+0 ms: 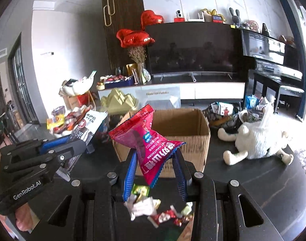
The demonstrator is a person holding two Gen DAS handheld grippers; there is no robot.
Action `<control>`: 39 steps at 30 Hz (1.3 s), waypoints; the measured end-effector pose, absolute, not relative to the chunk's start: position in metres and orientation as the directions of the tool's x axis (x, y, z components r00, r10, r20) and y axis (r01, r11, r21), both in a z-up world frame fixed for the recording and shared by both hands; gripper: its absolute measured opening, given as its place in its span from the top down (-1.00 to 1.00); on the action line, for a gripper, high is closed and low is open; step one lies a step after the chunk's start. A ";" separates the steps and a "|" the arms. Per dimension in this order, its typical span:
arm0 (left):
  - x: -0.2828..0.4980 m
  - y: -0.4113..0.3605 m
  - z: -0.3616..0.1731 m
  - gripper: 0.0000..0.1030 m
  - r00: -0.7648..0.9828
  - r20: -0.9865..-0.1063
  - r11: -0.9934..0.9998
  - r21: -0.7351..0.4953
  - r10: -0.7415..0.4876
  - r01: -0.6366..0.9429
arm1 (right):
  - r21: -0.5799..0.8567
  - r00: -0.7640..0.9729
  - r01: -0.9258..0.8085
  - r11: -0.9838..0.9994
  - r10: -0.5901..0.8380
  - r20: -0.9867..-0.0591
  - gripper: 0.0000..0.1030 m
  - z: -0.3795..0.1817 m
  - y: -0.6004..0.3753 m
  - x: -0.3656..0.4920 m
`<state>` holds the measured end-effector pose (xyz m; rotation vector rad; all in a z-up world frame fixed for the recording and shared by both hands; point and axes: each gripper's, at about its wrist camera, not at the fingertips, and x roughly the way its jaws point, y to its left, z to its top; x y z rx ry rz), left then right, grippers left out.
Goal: Organize snacks
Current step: 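Carry both snacks over the cardboard box and open both tools to drop them, then move both tools back down toward the remaining snack pile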
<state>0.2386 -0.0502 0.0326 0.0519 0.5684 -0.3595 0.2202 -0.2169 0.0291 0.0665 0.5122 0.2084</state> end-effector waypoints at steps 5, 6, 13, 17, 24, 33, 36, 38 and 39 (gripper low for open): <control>0.264 -0.056 0.040 0.63 0.773 -0.543 0.932 -0.051 -0.327 0.358 | 0.115 0.852 -0.170 0.979 0.205 -0.481 0.28 0.039 -0.221 0.242; 0.269 -0.057 0.041 0.63 0.770 -0.547 0.931 -0.052 -0.329 0.361 | 0.115 0.851 -0.168 0.979 0.203 -0.485 0.28 0.039 -0.222 0.248; 0.307 -0.060 0.038 0.63 0.761 -0.560 0.932 -0.055 -0.326 0.359 | 0.114 0.836 -0.164 0.980 0.199 -0.511 0.28 0.035 -0.224 0.287; 0.327 -0.062 0.031 0.63 0.751 -0.572 0.931 -0.062 -0.329 0.361 | 0.118 0.831 -0.165 0.979 0.203 -0.517 0.28 0.032 -0.226 0.305; 0.364 -0.067 0.016 0.63 0.740 -0.593 0.933 -0.060 -0.319 0.354 | 0.122 0.814 -0.165 0.979 0.205 -0.544 0.27 0.018 -0.228 0.342; 0.390 -0.072 0.008 -0.07 0.759 -0.594 0.951 -0.035 -0.266 0.306 | 0.099 0.818 -0.117 0.988 0.152 -0.555 -0.34 0.002 -0.233 0.366; 0.378 -0.068 0.011 -0.09 0.781 -0.577 0.959 -0.012 -0.237 0.283 | 0.108 0.816 -0.086 0.990 0.132 -0.562 -0.36 0.002 -0.239 0.361; 0.368 -0.068 0.012 -0.15 0.789 -0.569 0.960 0.000 -0.231 0.281 | 0.110 0.815 -0.072 0.991 0.122 -0.567 -0.36 0.003 -0.241 0.356; 0.362 -0.068 0.013 -0.16 0.790 -0.569 0.960 0.006 -0.227 0.280 | 0.111 0.817 -0.067 0.992 0.119 -0.564 -0.36 0.004 -0.243 0.349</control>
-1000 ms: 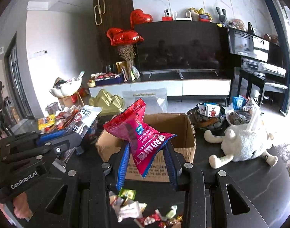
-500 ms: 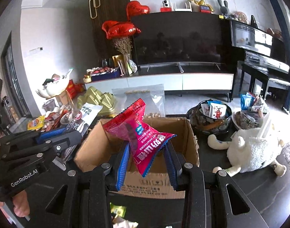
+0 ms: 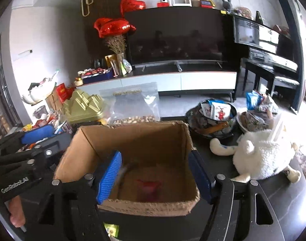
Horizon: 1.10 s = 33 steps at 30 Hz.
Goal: Organize snacks
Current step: 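Move both tools back down toward the remaining snack pile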
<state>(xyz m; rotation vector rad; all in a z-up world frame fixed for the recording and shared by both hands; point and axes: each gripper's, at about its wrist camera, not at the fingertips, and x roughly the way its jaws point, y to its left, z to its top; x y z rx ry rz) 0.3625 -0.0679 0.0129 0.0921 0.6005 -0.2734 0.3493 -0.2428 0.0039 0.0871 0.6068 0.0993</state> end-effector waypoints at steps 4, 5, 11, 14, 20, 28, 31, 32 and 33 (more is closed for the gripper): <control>0.338 -0.066 0.015 -0.23 0.787 -0.566 0.957 -0.014 -0.247 0.291 | 0.106 0.820 -0.054 0.993 0.105 -0.562 -0.36 0.006 -0.245 0.325; 0.333 -0.067 0.015 -0.23 0.783 -0.567 0.955 -0.021 -0.255 0.295 | 0.105 0.821 -0.053 0.993 0.103 -0.562 -0.37 0.007 -0.245 0.318; 0.295 -0.073 0.018 -0.24 0.772 -0.564 0.943 -0.040 -0.294 0.330 | 0.083 0.834 -0.053 0.995 0.090 -0.544 -0.45 0.015 -0.248 0.278; 0.277 -0.076 0.021 -0.25 0.766 -0.558 0.934 -0.049 -0.320 0.355 | 0.079 0.844 -0.045 0.996 0.080 -0.531 -0.52 0.019 -0.250 0.257; 0.241 -0.084 0.026 -0.31 0.771 -0.534 0.921 -0.039 -0.347 0.387 | 0.103 0.851 -0.023 0.994 0.074 -0.520 -0.62 0.021 -0.257 0.219; 0.200 -0.094 0.022 -0.39 0.786 -0.509 0.910 0.013 -0.351 0.414 | 0.153 0.840 -0.002 0.988 0.085 -0.537 -0.70 0.007 -0.271 0.180; 0.190 -0.098 0.018 -0.41 0.799 -0.504 0.913 0.046 -0.329 0.406 | 0.159 0.840 0.012 0.987 0.077 -0.538 -0.70 0.000 -0.275 0.168; 0.188 -0.099 0.015 -0.41 0.798 -0.507 0.911 0.054 -0.327 0.408 | 0.153 0.842 0.022 0.988 0.064 -0.536 -0.70 -0.002 -0.276 0.164; 0.186 -0.099 0.013 -0.41 0.795 -0.510 0.909 0.057 -0.329 0.413 | 0.146 0.846 0.034 0.989 0.049 -0.531 -0.70 -0.005 -0.276 0.160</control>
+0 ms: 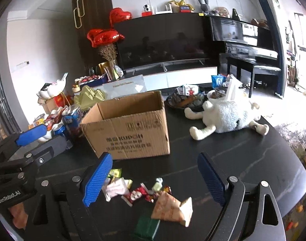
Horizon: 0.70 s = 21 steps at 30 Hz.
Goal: Organize snacks
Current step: 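Move both tools back down toward the remaining snack pile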
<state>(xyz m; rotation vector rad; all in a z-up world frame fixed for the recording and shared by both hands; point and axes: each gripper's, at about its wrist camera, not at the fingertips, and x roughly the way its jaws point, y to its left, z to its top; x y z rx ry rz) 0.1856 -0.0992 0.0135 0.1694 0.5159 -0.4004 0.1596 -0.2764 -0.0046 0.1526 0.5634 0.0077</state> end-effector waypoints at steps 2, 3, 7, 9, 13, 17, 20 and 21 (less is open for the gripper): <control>0.182 -0.101 0.008 -0.41 0.785 -0.524 0.903 0.067 -0.330 0.424 | 0.131 0.853 0.056 0.990 0.021 -0.522 -0.70 -0.009 -0.277 0.152; 0.180 -0.102 0.004 -0.41 0.782 -0.530 0.902 0.070 -0.328 0.426 | 0.124 0.853 0.060 0.990 0.013 -0.522 -0.70 -0.010 -0.276 0.149; 0.177 -0.103 -0.011 -0.44 0.758 -0.566 0.900 0.065 -0.323 0.432 | 0.111 0.847 0.069 0.991 0.000 -0.532 -0.78 -0.021 -0.276 0.141; 0.176 -0.104 -0.019 -0.48 0.743 -0.583 0.897 0.055 -0.327 0.438 | 0.113 0.836 0.070 0.991 0.004 -0.548 -0.78 -0.028 -0.277 0.139; 0.180 -0.108 -0.037 -0.49 0.710 -0.628 0.895 0.046 -0.319 0.444 | 0.136 0.798 0.076 0.988 0.021 -0.602 -0.78 -0.049 -0.280 0.139; 0.184 -0.113 -0.054 -0.49 0.682 -0.662 0.884 0.063 -0.310 0.463 | 0.140 0.760 0.102 0.985 0.013 -0.650 -0.78 -0.070 -0.284 0.139; 0.187 -0.116 -0.066 -0.49 0.662 -0.685 0.875 0.076 -0.303 0.479 | 0.149 0.733 0.121 0.982 0.013 -0.681 -0.78 -0.085 -0.288 0.142; 0.189 -0.117 -0.071 -0.49 0.652 -0.695 0.869 0.079 -0.303 0.488 | 0.147 0.726 0.126 0.981 0.009 -0.688 -0.78 -0.088 -0.289 0.144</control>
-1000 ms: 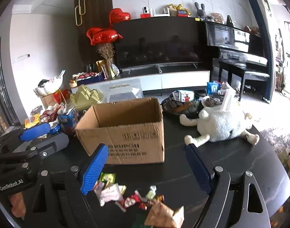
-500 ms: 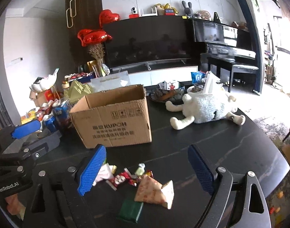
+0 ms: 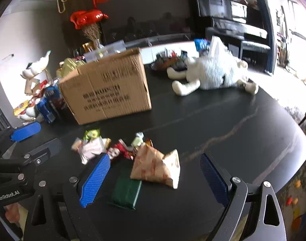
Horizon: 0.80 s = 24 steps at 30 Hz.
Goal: Organize snacks
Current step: 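Move both tools back down toward the remaining snack pile, then grasp the red-and-white snack with the left tool while the right tool grasps the tan biscuit bag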
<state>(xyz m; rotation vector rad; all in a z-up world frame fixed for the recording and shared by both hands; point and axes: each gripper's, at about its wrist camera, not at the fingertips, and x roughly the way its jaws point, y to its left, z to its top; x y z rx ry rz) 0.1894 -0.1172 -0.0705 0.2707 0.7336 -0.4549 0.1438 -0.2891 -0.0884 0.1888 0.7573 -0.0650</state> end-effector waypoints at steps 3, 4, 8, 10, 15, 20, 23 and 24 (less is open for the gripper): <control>0.194 -0.119 -0.082 -0.49 0.632 -0.714 0.857 0.089 -0.300 0.508 | 0.145 0.708 0.136 0.980 0.007 -0.706 -0.78 -0.097 -0.292 0.147; 0.195 -0.120 -0.086 -0.49 0.624 -0.721 0.852 0.090 -0.301 0.516 | 0.144 0.705 0.135 0.980 0.007 -0.709 -0.78 -0.099 -0.292 0.148; 0.206 -0.123 -0.102 -0.49 0.562 -0.761 0.833 0.050 -0.325 0.550 | 0.132 0.696 0.138 0.982 -0.001 -0.718 -0.78 -0.109 -0.292 0.153; 0.211 -0.126 -0.109 -0.48 0.532 -0.775 0.824 0.027 -0.340 0.566 | 0.144 0.686 0.138 0.980 0.010 -0.728 -0.78 -0.115 -0.293 0.157; 0.224 -0.133 -0.125 -0.42 0.489 -0.800 0.805 0.014 -0.347 0.594 | 0.153 0.660 0.159 0.975 0.011 -0.751 -0.78 -0.129 -0.297 0.166; 0.237 -0.140 -0.135 -0.33 0.447 -0.812 0.768 -0.002 -0.375 0.641 | 0.151 0.639 0.165 0.975 0.011 -0.769 -0.78 -0.138 -0.298 0.173; 0.244 -0.145 -0.142 -0.23 0.437 -0.820 0.758 0.006 -0.369 0.652 | 0.146 0.630 0.165 0.975 0.010 -0.776 -0.78 -0.142 -0.298 0.177; 0.247 -0.146 -0.145 -0.21 0.440 -0.823 0.758 0.016 -0.360 0.652 | 0.141 0.626 0.168 0.976 0.005 -0.780 -0.78 -0.144 -0.299 0.178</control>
